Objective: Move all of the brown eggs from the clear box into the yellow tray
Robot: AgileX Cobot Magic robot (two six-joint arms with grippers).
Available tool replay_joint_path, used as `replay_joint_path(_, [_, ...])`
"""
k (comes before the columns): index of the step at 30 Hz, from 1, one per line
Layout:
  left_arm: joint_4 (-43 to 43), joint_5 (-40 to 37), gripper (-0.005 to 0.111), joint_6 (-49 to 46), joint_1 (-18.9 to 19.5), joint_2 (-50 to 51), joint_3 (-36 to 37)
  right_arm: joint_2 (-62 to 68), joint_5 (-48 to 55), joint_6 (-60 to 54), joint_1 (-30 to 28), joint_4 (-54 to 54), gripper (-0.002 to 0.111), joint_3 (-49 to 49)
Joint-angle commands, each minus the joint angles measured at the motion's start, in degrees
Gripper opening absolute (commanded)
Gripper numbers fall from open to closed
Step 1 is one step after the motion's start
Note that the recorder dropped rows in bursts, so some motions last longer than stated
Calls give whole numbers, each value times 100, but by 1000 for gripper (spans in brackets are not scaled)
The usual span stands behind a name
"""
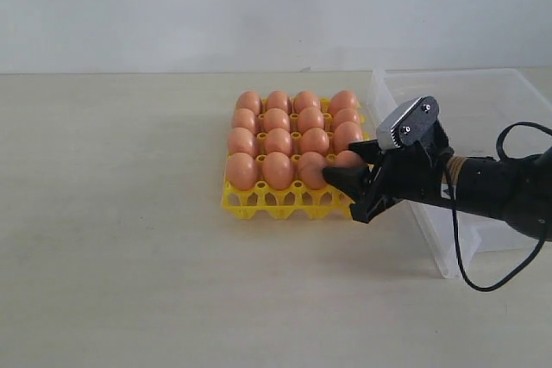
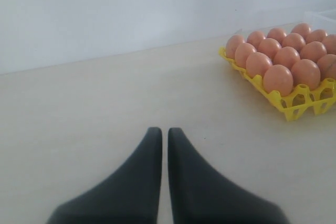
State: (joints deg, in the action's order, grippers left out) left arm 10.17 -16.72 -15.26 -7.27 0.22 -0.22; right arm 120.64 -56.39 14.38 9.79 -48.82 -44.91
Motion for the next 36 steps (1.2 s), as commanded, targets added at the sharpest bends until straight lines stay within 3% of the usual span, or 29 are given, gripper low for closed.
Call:
replay_joint_path(1, [-9, 37, 4, -29, 13, -22, 22, 5, 32, -106, -2, -45, 62, 12])
replay_joint_path(7, [-9, 37, 4, -29, 13, -22, 22, -211, -996, -250, -2, -17, 62, 23])
replay_joint_path(12, [-9, 37, 4, -29, 13, -22, 22, -852, -1138, -494, -2, 514, 60, 23])
replay_joint_path(22, [-9, 37, 4, -29, 13, -22, 22, -2846, -1015, -1365, -13, 1850, 14, 23])
replay_joint_path(25, [-9, 37, 4, -29, 13, -22, 22, -3764, -330, -1388, -13, 1916, -1, 23])
replay_joint_path(31, [-9, 37, 4, -29, 13, -22, 22, -5609, 2698, -1863, -13, 2041, 0, 23])
replay_joint_path(36, [-9, 37, 4, -29, 13, -22, 22, -6791, 4110, -2321, -13, 2777, 0, 23])
